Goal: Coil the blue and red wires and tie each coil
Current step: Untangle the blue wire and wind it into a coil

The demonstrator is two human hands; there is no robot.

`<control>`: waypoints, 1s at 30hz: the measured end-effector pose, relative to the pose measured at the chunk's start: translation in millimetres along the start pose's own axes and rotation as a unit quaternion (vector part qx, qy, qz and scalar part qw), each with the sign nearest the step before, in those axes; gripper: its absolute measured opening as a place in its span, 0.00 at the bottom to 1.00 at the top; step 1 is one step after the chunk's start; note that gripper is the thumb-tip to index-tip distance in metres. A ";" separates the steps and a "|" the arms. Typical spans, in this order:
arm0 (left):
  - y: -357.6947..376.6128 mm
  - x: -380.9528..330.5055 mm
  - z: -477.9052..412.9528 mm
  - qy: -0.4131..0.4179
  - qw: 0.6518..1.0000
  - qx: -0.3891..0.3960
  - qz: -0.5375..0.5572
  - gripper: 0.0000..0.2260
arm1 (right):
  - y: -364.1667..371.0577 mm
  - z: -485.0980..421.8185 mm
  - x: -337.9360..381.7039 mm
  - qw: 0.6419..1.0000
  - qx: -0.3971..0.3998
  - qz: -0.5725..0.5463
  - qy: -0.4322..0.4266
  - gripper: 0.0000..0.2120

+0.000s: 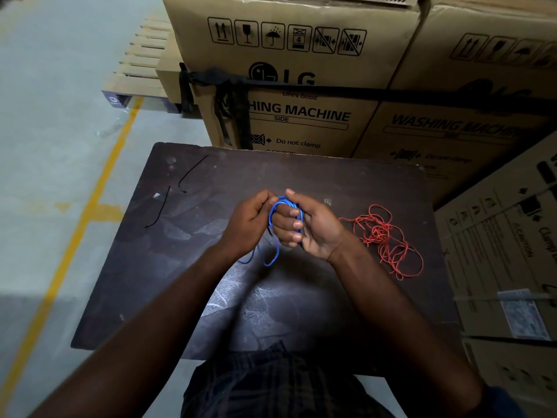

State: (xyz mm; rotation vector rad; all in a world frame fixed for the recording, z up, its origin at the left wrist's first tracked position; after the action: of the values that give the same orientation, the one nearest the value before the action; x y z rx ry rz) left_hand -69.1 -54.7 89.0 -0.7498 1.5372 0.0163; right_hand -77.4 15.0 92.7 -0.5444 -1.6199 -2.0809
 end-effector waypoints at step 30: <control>-17.3 -38.1 0.0 0.138 0.964 0.087 -0.211 0.04 | -79.3 0.5 -16.0 0.922 -0.218 0.319 -0.023 0.23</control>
State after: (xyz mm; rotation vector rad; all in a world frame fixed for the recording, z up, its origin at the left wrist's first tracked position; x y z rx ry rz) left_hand -64.2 -51.5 130.5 -0.9541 1.5843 -0.5542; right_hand -109.1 34.1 20.7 -1.1043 -0.8111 -1.9001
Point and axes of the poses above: each hand's wrist, its own z-axis away from the middle knuckle, its own y-axis out of the palm, x = y × z, the point moved 10 cm from there along -z, towards the middle knuckle, and after that the axes turned 6 degrees about -z, right-handed, at the moved point
